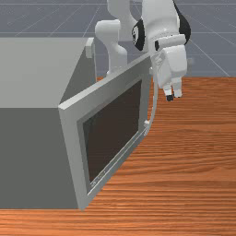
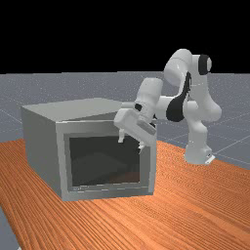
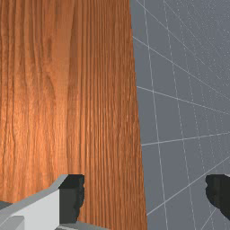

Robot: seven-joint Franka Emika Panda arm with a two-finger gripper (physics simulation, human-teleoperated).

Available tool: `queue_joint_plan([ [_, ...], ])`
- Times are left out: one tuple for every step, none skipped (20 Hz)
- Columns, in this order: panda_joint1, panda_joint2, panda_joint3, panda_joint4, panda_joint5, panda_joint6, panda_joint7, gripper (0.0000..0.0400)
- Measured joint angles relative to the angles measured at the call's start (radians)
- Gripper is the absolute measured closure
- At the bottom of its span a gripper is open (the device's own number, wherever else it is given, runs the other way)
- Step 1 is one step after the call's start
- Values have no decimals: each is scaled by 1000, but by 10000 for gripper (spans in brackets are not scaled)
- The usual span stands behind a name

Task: Close the microwave

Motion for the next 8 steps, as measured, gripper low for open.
queue_joint_plan([
  [27,-3,-43,-2,-33,21,62,0],
  [46,-10,-71,-7,-61,18,81,0],
  [43,-19,-88,-15,-87,12,67,0],
  [30,-29,-96,-20,-107,7,38,0],
  [18,-37,-111,-28,-147,3,-10,0],
  [-50,-42,-77,-31,-112,-4,-120,0],
  [-109,-38,-60,-22,-92,-12,-233,0],
  [-181,-26,-32,-1,-48,-40,-353,0],
])
